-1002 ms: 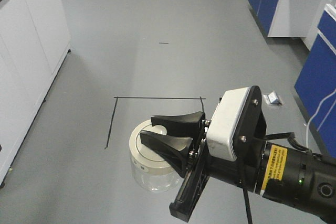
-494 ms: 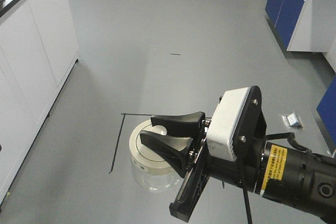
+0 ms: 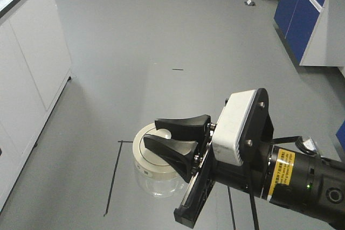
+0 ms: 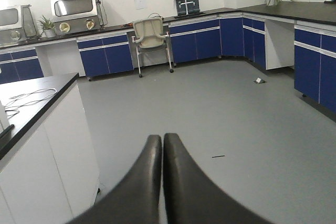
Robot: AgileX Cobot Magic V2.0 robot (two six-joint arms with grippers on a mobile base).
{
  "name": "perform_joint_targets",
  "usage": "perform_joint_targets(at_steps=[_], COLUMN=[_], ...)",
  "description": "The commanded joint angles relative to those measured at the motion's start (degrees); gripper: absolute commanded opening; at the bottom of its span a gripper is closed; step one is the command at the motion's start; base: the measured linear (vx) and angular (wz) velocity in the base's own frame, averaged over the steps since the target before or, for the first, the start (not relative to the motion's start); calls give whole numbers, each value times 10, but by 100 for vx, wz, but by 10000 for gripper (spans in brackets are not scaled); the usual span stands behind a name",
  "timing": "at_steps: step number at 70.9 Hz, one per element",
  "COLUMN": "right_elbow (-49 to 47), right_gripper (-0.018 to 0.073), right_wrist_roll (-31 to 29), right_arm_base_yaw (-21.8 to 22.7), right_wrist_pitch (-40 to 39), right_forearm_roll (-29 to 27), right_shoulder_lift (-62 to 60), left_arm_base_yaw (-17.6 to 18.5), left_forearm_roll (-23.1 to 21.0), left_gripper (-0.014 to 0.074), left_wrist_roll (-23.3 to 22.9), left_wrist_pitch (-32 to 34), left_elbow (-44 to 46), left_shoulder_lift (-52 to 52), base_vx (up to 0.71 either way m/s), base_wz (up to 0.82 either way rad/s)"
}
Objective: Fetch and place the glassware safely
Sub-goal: 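Hold the jar in the right gripper while the base drives away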
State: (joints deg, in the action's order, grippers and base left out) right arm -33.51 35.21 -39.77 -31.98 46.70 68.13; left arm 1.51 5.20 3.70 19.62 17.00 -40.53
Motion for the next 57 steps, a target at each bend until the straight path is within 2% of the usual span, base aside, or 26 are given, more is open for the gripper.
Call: perform_joint_targets(at_steps=[1,57], right_elbow=[-18,-18], right_gripper=[-4,-4], right_wrist_roll=[0,0], right_arm_base_yaw=[0,0], right_wrist_pitch=[-47,-47], right_forearm_roll=[-18,-18], right_shoulder_lift=[-14,-14], left_arm_base_yaw=[0,0], left_forearm_roll=[-3,-3], left_gripper=[-7,-7], left_wrist_roll=[-4,-4], left_wrist_pitch=[45,45], left_elbow=[15,15], left_shoulder_lift=[2,2], base_vx=[35,40], base_wz=[-2,1])
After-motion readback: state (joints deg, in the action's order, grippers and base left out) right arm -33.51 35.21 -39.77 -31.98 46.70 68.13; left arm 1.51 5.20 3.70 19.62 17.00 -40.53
